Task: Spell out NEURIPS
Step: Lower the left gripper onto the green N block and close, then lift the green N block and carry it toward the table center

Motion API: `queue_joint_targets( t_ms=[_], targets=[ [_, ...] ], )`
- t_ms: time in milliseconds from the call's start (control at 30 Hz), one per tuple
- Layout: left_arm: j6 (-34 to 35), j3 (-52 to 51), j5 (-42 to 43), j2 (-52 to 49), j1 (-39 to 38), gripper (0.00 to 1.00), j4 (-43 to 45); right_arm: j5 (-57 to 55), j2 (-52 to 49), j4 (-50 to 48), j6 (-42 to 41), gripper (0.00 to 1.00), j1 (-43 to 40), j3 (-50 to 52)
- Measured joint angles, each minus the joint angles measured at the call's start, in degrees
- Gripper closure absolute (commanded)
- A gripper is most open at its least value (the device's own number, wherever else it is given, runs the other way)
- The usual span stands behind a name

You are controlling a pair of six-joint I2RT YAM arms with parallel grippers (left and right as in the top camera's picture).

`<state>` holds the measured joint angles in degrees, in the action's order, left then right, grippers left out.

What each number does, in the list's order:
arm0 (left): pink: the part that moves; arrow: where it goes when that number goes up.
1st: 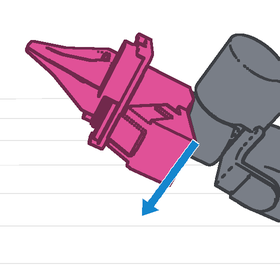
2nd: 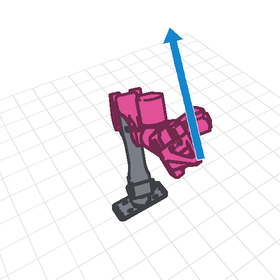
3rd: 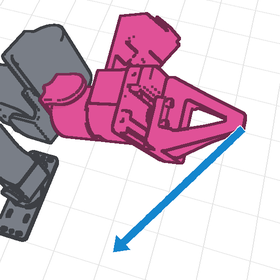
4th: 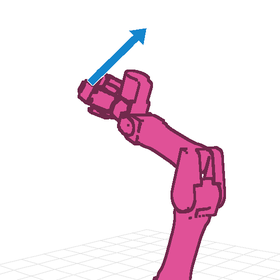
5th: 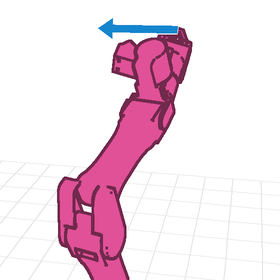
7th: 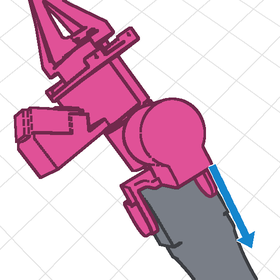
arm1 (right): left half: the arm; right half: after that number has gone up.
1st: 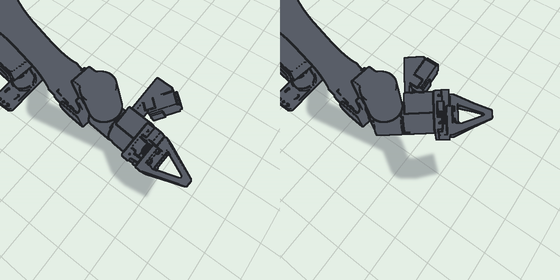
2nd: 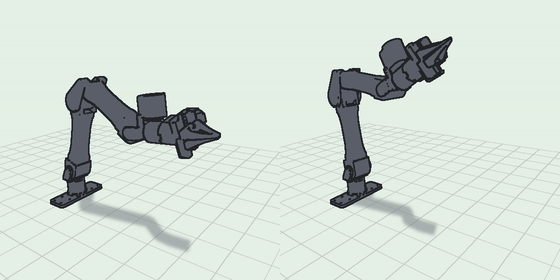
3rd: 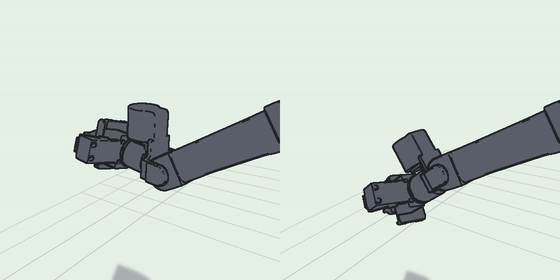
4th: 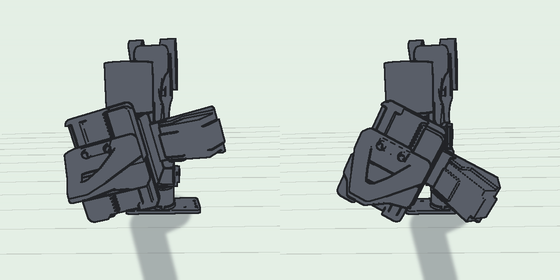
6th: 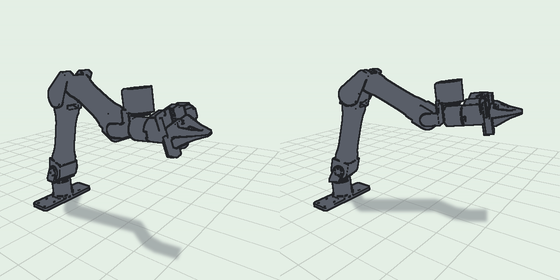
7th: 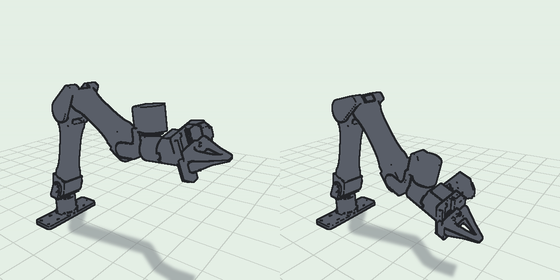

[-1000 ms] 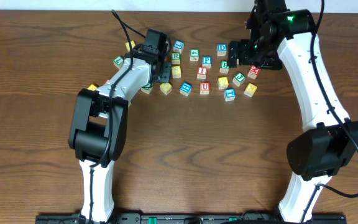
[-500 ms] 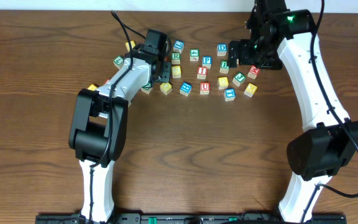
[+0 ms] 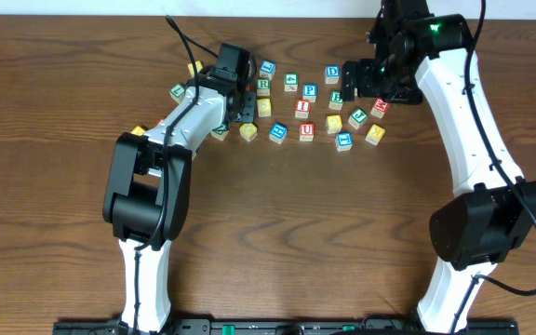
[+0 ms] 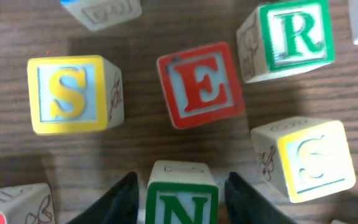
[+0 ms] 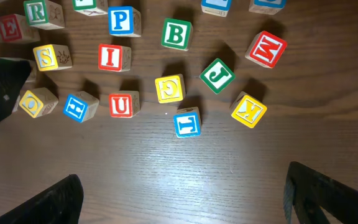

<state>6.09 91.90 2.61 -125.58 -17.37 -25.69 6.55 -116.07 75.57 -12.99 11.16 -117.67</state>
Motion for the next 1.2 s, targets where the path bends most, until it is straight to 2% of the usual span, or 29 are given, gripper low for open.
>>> queue_joint_targets(
  t_ms=[100, 200, 267, 733, 967, 1200],
  targets=[
    [0.5, 0.0, 0.0, 0.0, 0.0, 0.53, 0.6, 0.0, 0.0, 0.0, 0.0, 0.01, 0.0, 0.0],
    [0.9, 0.0, 0.0, -0.7, 0.0, 0.64, 0.9, 0.0, 0.0, -0.3, 0.0, 0.01, 0.0, 0.0],
    [1.4, 0.0, 0.0, -1.3, 0.0, 0.67, 0.9, 0.0, 0.0, -0.6, 0.0, 0.01, 0.0, 0.0],
    [1.4, 0.0, 0.0, -0.9, 0.0, 0.68, 1.1, 0.0, 0.0, -1.7, 0.0, 0.01, 0.0, 0.0],
    [1.4, 0.0, -1.8, 11.2, 0.0, 0.69, -3.6, 0.0, 0.0, -2.6, 0.0, 0.01, 0.0, 0.0],
    [3.0, 0.7, -2.6, 26.5, -0.7, 0.69, -20.2, -0.2, 0.0, -3.1, 0.0, 0.01, 0.0, 0.0]
  ],
)
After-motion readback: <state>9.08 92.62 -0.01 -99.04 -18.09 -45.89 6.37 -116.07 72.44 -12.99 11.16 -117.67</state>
